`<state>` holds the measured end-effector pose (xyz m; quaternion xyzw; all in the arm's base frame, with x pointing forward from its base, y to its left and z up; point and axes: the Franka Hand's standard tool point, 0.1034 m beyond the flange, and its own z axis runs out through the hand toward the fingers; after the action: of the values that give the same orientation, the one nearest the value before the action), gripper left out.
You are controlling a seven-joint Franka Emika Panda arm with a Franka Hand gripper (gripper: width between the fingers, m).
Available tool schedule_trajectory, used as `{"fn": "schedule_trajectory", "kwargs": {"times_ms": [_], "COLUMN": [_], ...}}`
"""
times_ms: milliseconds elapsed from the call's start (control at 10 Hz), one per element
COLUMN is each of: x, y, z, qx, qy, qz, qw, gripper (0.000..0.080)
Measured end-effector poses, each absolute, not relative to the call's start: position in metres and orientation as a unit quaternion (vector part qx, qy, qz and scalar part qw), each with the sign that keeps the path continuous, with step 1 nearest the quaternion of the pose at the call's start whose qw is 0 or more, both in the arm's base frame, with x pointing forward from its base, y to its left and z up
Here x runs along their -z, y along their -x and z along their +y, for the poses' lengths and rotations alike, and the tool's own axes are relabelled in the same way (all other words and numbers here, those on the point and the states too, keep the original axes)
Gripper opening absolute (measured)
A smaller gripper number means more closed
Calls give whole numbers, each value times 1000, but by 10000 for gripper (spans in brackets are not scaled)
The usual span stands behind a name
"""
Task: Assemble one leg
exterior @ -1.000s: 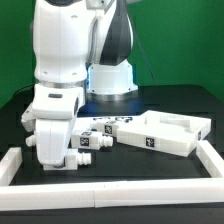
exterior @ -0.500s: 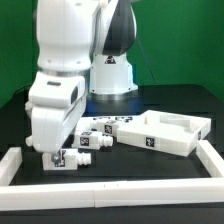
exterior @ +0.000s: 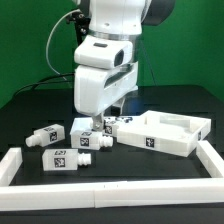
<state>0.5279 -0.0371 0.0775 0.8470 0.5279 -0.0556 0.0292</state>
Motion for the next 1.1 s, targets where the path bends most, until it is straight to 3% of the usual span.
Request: {"fn": "schedule_trajectory", "kwargs": {"times_ms": [200,400,500,800,1000,1100], "x": [-76,-68,-66,-61,-25,-15], "y": [-525,-495,-489,-494,-494,-493], "z": [-23,29,39,29,26,41], "qx": [46,25,24,16,-20,-31], "qy": [-887,-891,-884,-883,-882,-883], "qz": [458,453,466,468,470,469], "qw": [33,26,22,21,14,9], "gripper": [649,649,649,649,649,649]}}
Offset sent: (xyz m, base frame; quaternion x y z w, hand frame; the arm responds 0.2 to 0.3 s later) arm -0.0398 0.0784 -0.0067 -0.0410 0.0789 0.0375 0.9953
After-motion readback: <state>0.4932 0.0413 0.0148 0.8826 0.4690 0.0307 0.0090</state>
